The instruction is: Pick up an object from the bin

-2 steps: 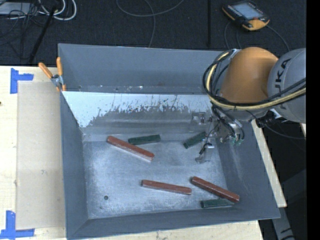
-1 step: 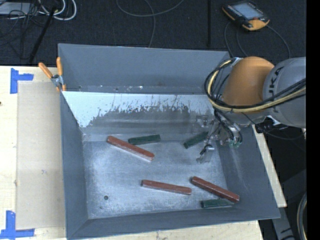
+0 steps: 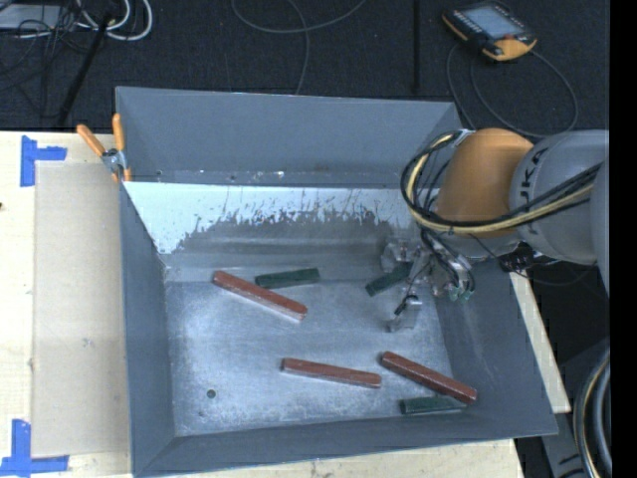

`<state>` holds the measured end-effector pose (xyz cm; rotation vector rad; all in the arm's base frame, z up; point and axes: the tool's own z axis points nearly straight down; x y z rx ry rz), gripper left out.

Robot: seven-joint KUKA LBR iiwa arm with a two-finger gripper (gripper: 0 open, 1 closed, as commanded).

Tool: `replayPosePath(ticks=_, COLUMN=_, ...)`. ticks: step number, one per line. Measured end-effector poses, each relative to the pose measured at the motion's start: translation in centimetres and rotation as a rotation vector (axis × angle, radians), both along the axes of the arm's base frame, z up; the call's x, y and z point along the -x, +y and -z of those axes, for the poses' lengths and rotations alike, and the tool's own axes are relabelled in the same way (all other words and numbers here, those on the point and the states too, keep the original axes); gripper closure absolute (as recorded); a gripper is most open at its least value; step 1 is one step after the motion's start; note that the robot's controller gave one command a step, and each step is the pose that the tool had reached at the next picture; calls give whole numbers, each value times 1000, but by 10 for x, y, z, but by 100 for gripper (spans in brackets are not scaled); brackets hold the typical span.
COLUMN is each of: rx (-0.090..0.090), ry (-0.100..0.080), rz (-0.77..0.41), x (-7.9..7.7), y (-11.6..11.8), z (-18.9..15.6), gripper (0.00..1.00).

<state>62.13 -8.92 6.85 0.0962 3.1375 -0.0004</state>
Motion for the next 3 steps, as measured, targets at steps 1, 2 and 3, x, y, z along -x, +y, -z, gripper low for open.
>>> replayPosePath(ticks=1, rx=0, ry=1, rz=4, x=-1, y=-16, z=-1, gripper=0)
replayPosePath(ticks=2, rx=-1, ry=2, rz=-1, x=0, y=1, z=0, gripper=0)
replayPosePath(ticks=3, rx=0, ry=0, rz=5, x=-1, y=-16, z=-2, gripper=100)
